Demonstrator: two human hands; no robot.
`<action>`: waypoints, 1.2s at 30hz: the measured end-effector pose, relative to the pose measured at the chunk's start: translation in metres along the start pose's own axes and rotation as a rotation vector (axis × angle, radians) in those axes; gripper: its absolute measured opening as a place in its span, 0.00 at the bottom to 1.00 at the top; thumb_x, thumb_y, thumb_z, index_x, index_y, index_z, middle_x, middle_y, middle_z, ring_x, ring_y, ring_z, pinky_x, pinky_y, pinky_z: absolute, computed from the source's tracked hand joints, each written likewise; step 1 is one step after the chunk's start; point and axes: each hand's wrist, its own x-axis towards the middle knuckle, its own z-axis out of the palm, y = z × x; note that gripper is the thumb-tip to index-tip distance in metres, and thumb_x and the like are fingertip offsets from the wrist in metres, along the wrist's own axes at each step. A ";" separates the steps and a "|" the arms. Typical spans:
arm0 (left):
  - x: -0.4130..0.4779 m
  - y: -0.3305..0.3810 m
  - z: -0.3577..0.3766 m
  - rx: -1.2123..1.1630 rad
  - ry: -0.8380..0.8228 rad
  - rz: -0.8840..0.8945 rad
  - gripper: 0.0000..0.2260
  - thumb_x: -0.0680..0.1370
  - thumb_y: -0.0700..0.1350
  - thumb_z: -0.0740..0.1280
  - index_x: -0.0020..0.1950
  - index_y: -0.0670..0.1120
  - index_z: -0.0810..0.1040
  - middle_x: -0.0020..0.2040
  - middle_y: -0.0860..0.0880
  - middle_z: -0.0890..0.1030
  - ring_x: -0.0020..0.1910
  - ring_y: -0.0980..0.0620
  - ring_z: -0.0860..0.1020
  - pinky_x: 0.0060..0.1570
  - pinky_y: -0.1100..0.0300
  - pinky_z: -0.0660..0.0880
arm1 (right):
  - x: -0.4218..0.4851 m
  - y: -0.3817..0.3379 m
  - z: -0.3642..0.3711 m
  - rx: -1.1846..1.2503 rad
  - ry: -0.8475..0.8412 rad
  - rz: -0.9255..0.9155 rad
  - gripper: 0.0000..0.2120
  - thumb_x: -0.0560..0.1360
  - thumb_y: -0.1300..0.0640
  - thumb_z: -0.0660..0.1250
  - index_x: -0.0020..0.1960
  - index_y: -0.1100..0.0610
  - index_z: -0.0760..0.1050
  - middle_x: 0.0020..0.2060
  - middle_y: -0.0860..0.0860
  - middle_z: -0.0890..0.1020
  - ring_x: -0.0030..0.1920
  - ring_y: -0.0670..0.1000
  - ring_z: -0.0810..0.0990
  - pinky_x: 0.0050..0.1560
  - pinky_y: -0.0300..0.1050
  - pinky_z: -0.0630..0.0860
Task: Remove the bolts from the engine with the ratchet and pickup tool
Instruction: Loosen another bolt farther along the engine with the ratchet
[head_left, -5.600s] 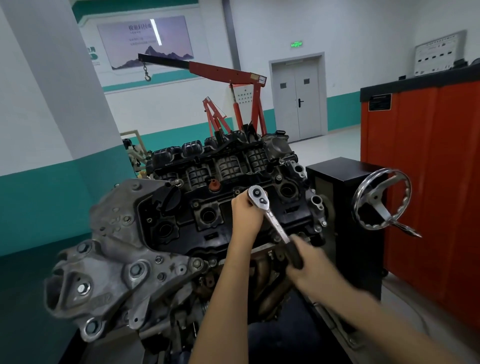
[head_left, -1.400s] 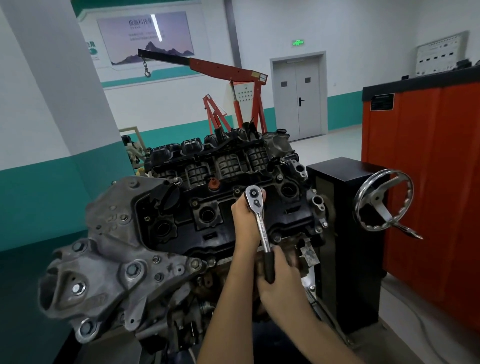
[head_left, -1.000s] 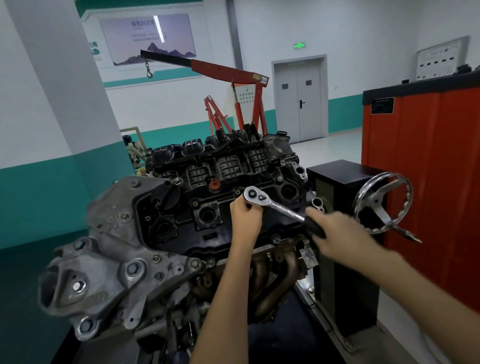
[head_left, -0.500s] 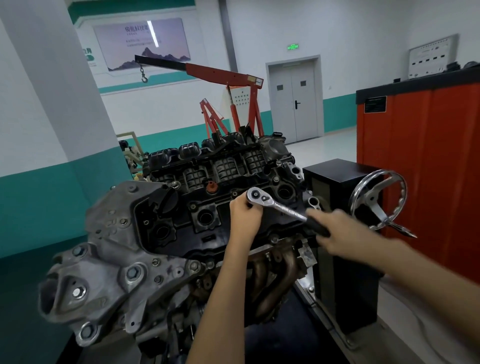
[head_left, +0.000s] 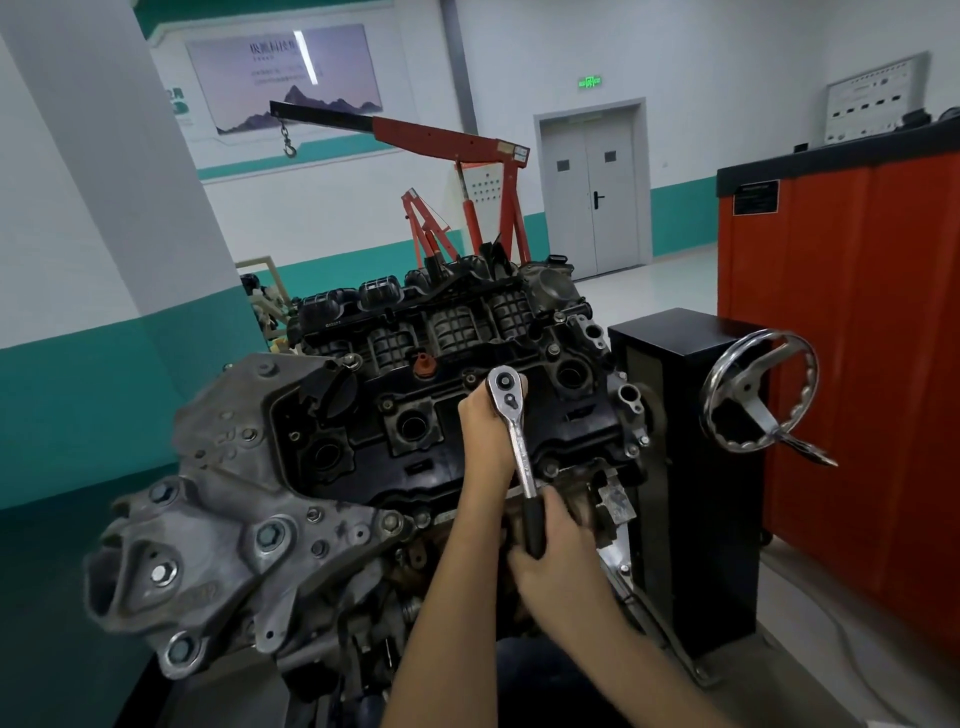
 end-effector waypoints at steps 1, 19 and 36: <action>0.000 -0.001 -0.002 0.004 -0.030 0.008 0.22 0.77 0.35 0.67 0.26 0.48 0.65 0.21 0.58 0.66 0.24 0.63 0.63 0.28 0.70 0.61 | 0.003 0.001 -0.018 -0.062 -0.037 -0.018 0.14 0.70 0.67 0.64 0.50 0.51 0.69 0.32 0.53 0.75 0.29 0.47 0.74 0.28 0.34 0.69; -0.008 0.000 0.004 -0.185 -0.001 -0.079 0.28 0.79 0.36 0.65 0.21 0.57 0.68 0.22 0.59 0.63 0.26 0.62 0.61 0.31 0.70 0.62 | -0.005 -0.008 -0.021 0.114 -0.179 0.032 0.07 0.72 0.61 0.67 0.44 0.49 0.72 0.28 0.51 0.76 0.24 0.47 0.73 0.25 0.38 0.71; -0.025 0.021 0.019 0.151 0.062 0.389 0.07 0.80 0.40 0.61 0.50 0.52 0.69 0.47 0.58 0.71 0.45 0.59 0.71 0.46 0.71 0.67 | 0.002 -0.040 -0.082 0.414 -0.075 -0.024 0.16 0.78 0.57 0.63 0.32 0.59 0.67 0.20 0.55 0.66 0.15 0.49 0.59 0.17 0.35 0.58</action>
